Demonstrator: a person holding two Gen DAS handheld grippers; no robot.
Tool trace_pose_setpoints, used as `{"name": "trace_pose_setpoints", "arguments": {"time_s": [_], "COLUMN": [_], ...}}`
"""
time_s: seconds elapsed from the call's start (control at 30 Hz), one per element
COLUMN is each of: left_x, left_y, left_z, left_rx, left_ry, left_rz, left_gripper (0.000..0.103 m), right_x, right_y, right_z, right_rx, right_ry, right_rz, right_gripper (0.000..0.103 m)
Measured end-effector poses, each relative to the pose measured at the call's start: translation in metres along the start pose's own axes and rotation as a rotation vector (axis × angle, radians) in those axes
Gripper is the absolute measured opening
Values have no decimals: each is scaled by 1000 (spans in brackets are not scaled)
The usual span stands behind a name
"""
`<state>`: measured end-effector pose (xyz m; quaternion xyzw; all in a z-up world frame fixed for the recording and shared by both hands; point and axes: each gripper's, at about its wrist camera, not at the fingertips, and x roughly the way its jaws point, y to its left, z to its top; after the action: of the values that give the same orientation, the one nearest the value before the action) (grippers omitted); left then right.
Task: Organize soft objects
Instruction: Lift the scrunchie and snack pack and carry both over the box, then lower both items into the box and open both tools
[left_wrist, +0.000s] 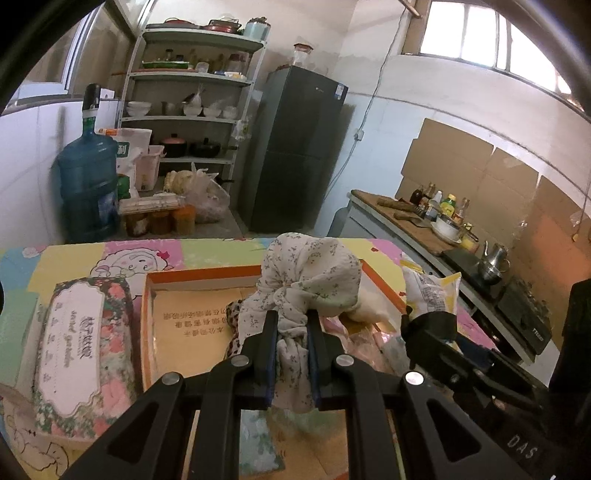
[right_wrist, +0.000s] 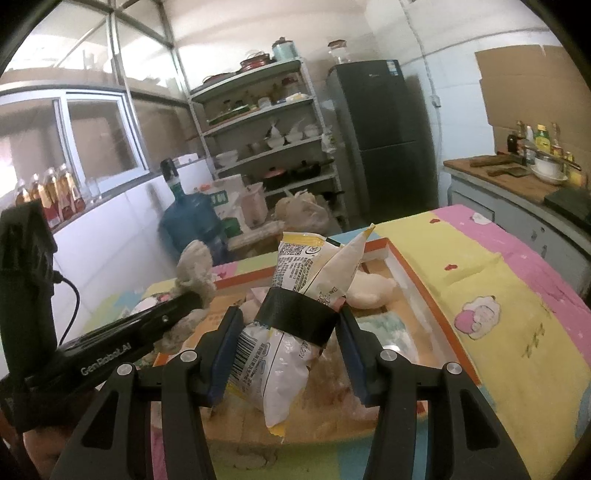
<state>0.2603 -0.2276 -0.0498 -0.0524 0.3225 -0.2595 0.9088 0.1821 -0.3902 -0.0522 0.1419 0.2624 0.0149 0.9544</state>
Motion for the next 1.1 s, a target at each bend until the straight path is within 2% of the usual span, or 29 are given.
{"name": "trace_pose_setpoints", "arguments": {"time_s": [0.4, 0.6, 0.67, 0.73, 0.87, 0.93, 1.07, 1.1], "left_x": [33, 42, 43, 44, 44, 42, 38, 37], "left_y": [13, 18, 19, 19, 21, 21, 22, 21], "left_z": [-6, -10, -11, -11, -12, -13, -14, -14], "left_rx": [-36, -60, -63, -61, -71, -73, -76, -73], "left_ry": [80, 100, 102, 107, 109, 103, 89, 83], "left_rz": [16, 13, 14, 20, 17, 26, 21, 24], "left_gripper": [15, 18, 24, 38, 46, 54, 61, 66], "right_x": [38, 51, 53, 55, 53, 51, 46, 44], "right_y": [-3, -10, -12, -15, -15, -15, -15, -15], "right_z": [3, 0, 0, 0, 0, 0, 0, 0], "right_rx": [-14, 13, 25, 38, 41, 45, 54, 56], "right_ry": [66, 101, 113, 117, 100, 95, 69, 59], "right_rz": [29, 44, 51, 70, 83, 89, 95, 97], "right_gripper": [53, 53, 54, 54, 55, 57, 59, 59]}}
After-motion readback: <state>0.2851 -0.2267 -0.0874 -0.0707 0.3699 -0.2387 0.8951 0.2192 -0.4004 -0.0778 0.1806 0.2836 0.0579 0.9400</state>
